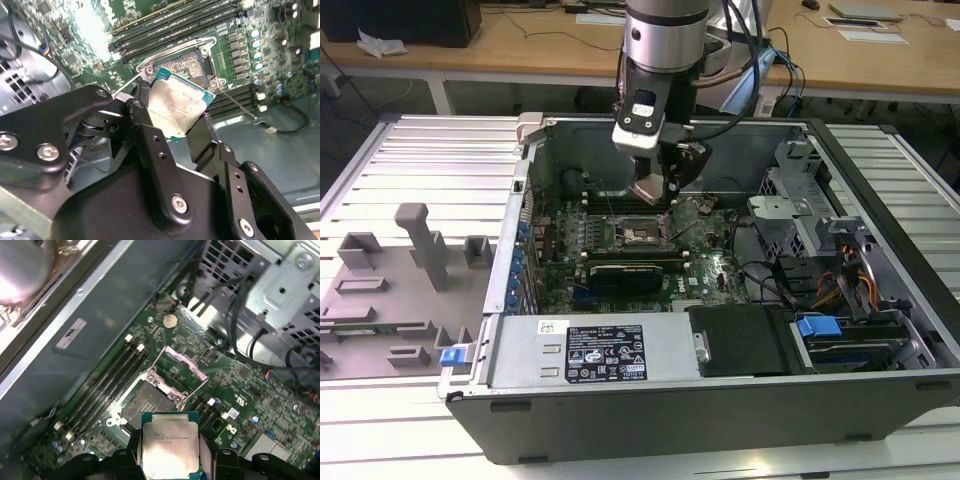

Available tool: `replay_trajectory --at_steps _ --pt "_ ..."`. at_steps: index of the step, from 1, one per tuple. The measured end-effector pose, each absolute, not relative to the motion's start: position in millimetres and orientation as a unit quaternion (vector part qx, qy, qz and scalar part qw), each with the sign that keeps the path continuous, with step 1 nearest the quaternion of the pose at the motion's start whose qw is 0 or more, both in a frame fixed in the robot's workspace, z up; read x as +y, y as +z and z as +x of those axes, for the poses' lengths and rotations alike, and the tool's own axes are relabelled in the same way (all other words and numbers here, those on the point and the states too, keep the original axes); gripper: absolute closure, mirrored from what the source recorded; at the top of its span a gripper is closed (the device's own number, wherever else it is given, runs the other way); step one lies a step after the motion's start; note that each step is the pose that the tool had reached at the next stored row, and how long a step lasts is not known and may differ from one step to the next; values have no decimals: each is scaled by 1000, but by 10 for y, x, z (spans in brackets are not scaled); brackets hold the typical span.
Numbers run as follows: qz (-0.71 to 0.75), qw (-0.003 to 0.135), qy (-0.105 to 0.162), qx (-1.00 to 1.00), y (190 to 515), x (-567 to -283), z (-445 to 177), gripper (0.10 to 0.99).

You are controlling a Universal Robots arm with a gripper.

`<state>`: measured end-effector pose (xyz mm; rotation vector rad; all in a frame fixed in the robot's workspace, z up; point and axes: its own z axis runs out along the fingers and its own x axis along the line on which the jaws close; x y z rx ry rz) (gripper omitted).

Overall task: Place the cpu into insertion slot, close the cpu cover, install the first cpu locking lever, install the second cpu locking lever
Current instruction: 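Place the cpu into insertion slot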

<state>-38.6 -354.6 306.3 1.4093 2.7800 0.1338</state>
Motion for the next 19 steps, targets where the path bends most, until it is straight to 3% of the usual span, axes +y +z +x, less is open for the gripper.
replay_trajectory --at_steps 19 --pt "648 21 39 761 2883 -3546 -386 545"
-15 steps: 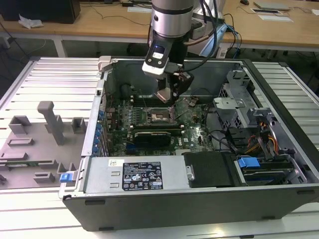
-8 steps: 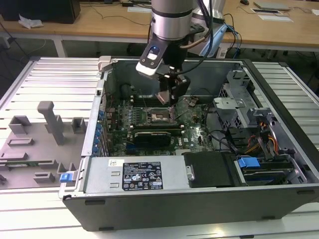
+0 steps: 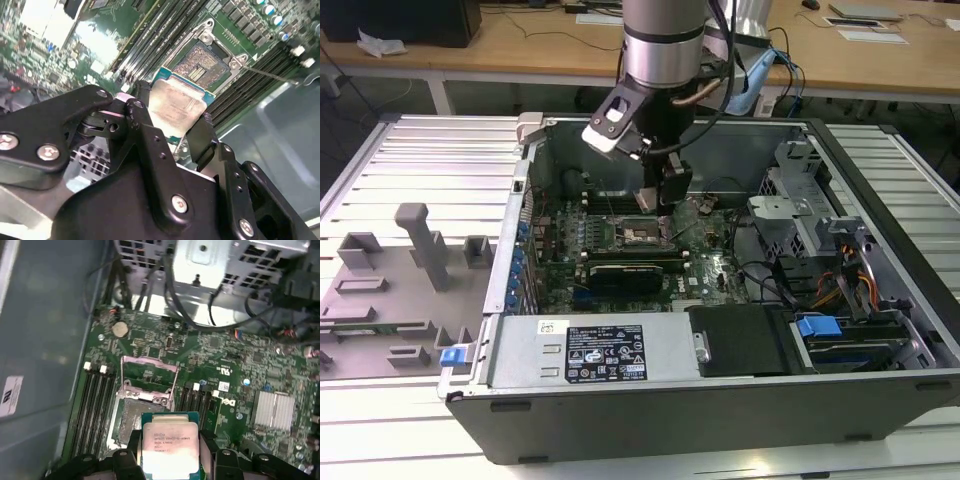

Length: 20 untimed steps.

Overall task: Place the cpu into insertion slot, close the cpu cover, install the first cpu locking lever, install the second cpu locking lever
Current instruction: 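Place the cpu into insertion slot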

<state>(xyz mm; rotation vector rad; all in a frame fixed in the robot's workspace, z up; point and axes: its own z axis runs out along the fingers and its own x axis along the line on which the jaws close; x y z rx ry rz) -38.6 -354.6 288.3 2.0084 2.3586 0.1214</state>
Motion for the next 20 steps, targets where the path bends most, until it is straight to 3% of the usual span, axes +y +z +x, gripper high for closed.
replay_trajectory --at_steps 20 --pt "694 23 38 719 2443 -3492 -468 545"
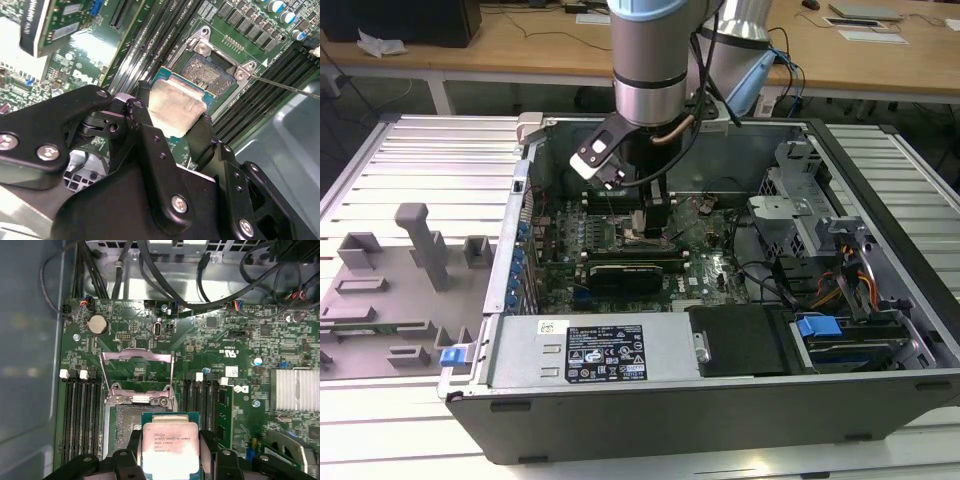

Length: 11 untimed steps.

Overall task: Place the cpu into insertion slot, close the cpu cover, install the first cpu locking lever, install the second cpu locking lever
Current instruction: 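Place the cpu into insertion slot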

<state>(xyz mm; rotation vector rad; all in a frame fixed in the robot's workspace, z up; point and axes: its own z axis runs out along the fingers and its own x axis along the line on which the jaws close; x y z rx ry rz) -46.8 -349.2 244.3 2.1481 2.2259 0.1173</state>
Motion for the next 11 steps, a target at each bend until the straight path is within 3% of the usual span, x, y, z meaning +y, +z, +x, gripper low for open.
replay_trajectory --at_steps 11 --pt "695 23 38 717 2215 -3308 -500 545"
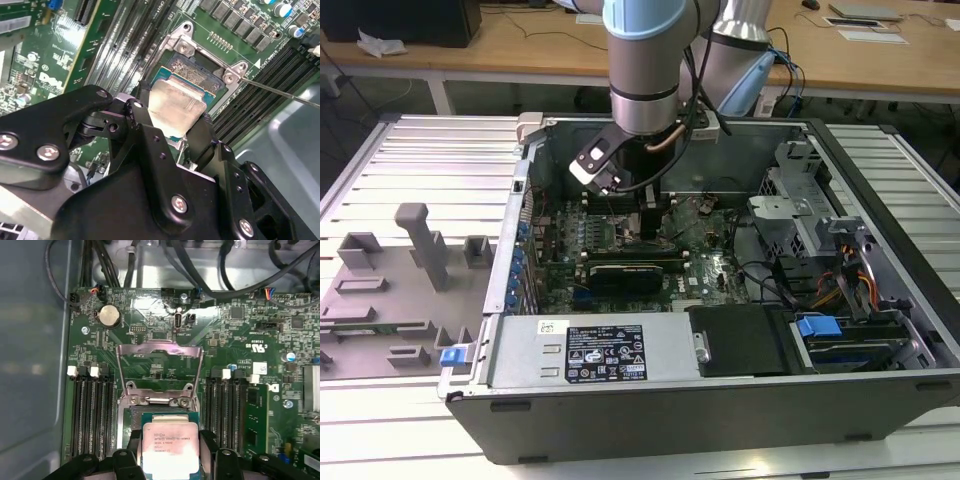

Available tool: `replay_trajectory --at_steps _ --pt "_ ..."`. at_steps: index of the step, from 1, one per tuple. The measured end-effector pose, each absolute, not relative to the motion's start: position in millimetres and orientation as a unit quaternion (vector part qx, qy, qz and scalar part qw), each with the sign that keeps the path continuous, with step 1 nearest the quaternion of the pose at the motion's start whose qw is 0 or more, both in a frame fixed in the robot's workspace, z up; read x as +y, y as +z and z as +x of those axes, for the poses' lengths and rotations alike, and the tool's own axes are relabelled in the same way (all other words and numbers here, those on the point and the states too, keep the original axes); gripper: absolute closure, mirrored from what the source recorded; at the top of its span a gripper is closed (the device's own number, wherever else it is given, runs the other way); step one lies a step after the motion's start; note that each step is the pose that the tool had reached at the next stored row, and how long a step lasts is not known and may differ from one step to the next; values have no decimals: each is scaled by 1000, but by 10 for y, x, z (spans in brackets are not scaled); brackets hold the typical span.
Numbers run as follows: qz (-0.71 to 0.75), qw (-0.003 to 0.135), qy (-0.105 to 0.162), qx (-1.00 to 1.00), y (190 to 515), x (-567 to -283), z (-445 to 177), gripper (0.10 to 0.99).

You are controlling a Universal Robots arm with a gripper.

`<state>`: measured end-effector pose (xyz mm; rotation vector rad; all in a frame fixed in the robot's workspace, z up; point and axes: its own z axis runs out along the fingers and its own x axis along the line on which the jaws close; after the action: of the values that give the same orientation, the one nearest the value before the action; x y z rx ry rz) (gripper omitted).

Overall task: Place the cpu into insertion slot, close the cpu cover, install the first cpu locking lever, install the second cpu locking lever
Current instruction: 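Place the cpu into insertion slot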

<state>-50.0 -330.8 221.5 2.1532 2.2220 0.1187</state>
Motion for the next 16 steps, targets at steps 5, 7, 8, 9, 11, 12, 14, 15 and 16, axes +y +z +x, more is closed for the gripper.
replay_trajectory --at_steps 5,7,8,9,11,12,14,15,16 --pt "701 23 38 712 2138 -3268 -528 545" --pt "702 23 38 710 2121 -3250 -534 545" --pt "703 23 38 710 2111 -3244 -536 545" --pt "704 23 38 709 2101 -3240 -538 545" --pt "706 23 38 707 2063 -3233 -538 545" --pt "707 23 38 705 2053 -3232 -538 545" --pt "711 23 38 702 2036 -3231 -538 545" --pt "712 23 38 701 2029 -3231 -538 545" --pt "712 24 38 700 2024 -3230 -538 545"
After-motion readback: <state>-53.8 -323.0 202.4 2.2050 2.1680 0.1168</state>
